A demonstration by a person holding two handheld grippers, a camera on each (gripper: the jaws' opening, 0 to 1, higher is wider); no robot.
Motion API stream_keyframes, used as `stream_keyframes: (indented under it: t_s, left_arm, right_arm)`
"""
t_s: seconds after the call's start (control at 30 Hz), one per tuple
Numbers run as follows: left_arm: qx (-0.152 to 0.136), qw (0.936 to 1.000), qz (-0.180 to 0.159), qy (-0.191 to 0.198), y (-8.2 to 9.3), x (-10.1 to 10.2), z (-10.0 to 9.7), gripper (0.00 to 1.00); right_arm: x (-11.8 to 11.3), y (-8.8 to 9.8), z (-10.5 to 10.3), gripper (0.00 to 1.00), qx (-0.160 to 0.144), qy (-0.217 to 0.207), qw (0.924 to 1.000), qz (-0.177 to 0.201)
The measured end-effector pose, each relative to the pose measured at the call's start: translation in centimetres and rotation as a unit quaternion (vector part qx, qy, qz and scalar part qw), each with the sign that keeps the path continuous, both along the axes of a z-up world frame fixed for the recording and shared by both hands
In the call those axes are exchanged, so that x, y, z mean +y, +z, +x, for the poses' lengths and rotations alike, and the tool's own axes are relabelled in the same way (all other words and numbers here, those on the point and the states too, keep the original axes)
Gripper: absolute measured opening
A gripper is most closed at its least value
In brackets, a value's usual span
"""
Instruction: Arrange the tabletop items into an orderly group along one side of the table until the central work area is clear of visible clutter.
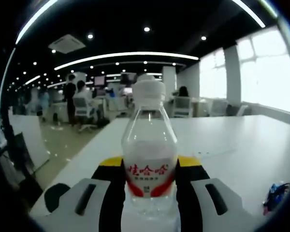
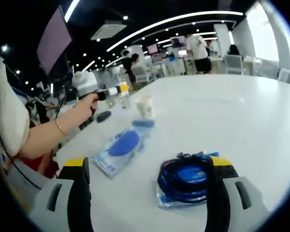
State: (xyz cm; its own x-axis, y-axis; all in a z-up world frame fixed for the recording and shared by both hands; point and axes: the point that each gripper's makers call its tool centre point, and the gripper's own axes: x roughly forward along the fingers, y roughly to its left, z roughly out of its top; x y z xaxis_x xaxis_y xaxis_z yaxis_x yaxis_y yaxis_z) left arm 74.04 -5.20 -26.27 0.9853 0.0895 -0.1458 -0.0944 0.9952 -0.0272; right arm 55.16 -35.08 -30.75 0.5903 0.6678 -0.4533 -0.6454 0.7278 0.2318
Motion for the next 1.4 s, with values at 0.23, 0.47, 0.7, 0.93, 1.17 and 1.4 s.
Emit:
stream_keyframes:
  t_s: [0.23,0.47,0.7,0.93,1.17,1.4]
  left_arm:
    - [0.007,0.9999,0.007,-0.001,-2.0,0.9,1.2,0.36]
    - [0.012,0.9999,0.006,0.001,-3.5,1.5,1.9,0.36]
    - [0.011,0.9997,-0.02,-0.011,-4.9,1.2,2.1,0.36]
    - [0.004,0.9998,0.009,-0.015,-4.6,0.3,1.4,0.37]
    - [0.008,0.9993,0.035,0.004,-4.5,-0.5,0.9,0.37]
    - [-0.001,0.9993,0.035,0.016,-4.5,-0.2,0.7,0.37]
  right_arm:
    - [-0.1,-0.1,0.0,0.99,0.002,-0.002,1.0,0.001]
    - [-0.4,0.1,0.3,0.99,-0.001,-0.008,1.0,0.004]
    - [-0.3,0.2,0.2,0.99,0.0,-0.008,0.9999,0.009]
    - [-0.4,0.5,0.4,0.99,0.0,-0.015,0.9997,0.018]
    - [0.1,0.5,0.1,0.99,0.006,-0.006,0.9998,0.02]
    - [0.2,0.5,-0.1,0.99,0.008,-0.001,0.9998,0.018]
